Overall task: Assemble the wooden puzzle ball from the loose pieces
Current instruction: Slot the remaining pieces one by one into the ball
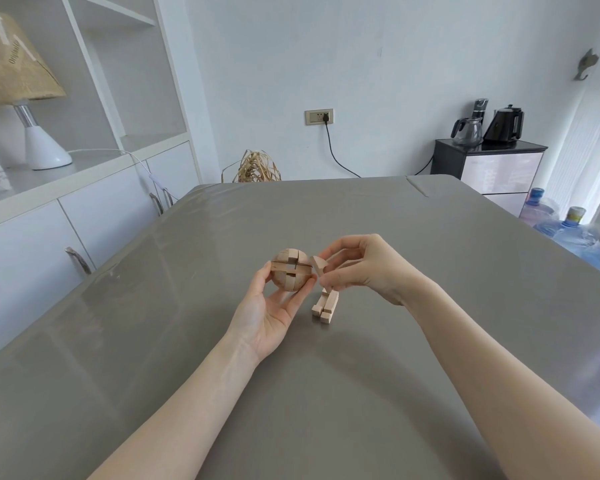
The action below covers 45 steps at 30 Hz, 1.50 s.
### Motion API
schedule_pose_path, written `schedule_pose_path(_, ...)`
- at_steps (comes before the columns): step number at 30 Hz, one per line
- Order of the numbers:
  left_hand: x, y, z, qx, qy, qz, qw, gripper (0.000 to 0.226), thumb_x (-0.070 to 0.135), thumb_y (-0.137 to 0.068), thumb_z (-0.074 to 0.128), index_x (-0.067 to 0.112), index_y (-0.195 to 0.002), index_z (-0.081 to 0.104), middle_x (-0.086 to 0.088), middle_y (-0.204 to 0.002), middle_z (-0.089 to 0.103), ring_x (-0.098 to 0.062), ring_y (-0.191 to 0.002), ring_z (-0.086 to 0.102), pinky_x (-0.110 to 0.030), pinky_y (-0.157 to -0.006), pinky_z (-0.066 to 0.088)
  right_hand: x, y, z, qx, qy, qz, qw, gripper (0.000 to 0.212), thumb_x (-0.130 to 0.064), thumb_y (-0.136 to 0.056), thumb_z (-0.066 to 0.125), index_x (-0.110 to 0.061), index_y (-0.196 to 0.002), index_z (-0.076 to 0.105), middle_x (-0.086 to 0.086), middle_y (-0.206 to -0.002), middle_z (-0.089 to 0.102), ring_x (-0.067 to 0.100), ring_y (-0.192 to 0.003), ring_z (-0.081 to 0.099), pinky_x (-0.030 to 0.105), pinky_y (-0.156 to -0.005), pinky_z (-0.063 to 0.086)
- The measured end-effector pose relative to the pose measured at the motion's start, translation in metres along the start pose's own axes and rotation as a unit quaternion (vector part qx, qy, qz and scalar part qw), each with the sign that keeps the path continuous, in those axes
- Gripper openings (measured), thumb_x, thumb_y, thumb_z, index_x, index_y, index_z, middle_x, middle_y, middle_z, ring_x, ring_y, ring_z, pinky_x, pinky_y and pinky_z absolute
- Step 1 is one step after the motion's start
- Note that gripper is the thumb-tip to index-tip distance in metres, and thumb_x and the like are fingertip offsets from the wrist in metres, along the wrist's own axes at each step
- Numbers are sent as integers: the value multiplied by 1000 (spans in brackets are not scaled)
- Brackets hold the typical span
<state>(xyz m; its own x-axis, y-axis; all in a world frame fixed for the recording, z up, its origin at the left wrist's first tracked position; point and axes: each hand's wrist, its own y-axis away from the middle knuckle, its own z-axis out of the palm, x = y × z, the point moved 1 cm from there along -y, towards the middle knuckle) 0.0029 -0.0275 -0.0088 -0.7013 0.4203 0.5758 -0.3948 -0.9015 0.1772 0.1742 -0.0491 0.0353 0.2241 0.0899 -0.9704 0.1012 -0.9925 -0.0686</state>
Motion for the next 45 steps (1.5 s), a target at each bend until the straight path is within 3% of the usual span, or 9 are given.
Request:
schedule_pose_path(8,1,0,-1,-8,-9,1,1000,30,22,-99,48,3,-121,56,-24,-114,66,-29,-104,67,-37,-81,58,-4,0,10,13,-16,-23,1000,32,9,-71,75,-10,-95,68,7,-82,64,17,-62,63,21,-58,52)
schedule_pose_path(12,0,0,0,-2,-1,-6,1000,27,21,-98,50,2,-114,58,-26,-112,66,-34,-105,66,-38,-82,57,-6,0,13,25,-34,-40,998,34,4,-74,75,-17,-99,67,4,-83,64,15,-60,62,20,-58,51)
schedule_pose_path(20,0,-1,-1,4,1,-6,1000,27,22,-97,51,3,-115,58,-26,-113,66,-35,-103,67,-39,-84,56,-5,0,17,46,-27,-75,996,32,2,-77,73,-21,-98,64,3,-96,58,21,-67,60,24,-62,53)
schedule_pose_path(25,1,-2,-1,7,-3,-3,1000,27,22,-97,51,3,-114,59,-25,-111,67,-34,-102,67,-38,-86,55,-5,0,19,64,-10,-85,994,20,-1,-78,74,-17,-87,64,5,-101,58,19,-63,62,19,-63,51)
schedule_pose_path(30,1,-1,-1,6,-9,0,1000,26,22,-97,51,2,-111,60,-24,-111,67,-32,-101,68,-37,-90,54,-4,0,18,76,-20,-65,995,25,-7,-71,81,-20,-89,68,7,-93,61,11,-68,64,9,-61,45)
schedule_pose_path(35,1,0,0,-2,-21,3,1000,29,22,-99,47,0,-113,59,-24,-109,68,-27,-98,69,-37,-97,47,-2,-1,18,40,-15,-65,997,42,7,-68,77,-20,-98,68,13,-95,61,10,-77,62,21,-82,52)
schedule_pose_path(42,1,-1,-1,12,-14,7,1000,28,21,-97,50,0,-114,59,-24,-113,67,-30,-99,69,-38,-98,48,-3,0,18,37,-19,-73,996,36,13,-75,68,-11,-101,68,2,-83,62,3,-65,60,12,-68,48)
schedule_pose_path(45,1,-1,-1,15,-11,7,1000,29,21,-97,50,0,-115,58,-24,-112,67,-31,-98,69,-38,-97,48,-3,0,18,41,-11,-75,996,36,11,-75,68,-11,-103,69,0,-80,62,3,-66,60,12,-69,48)
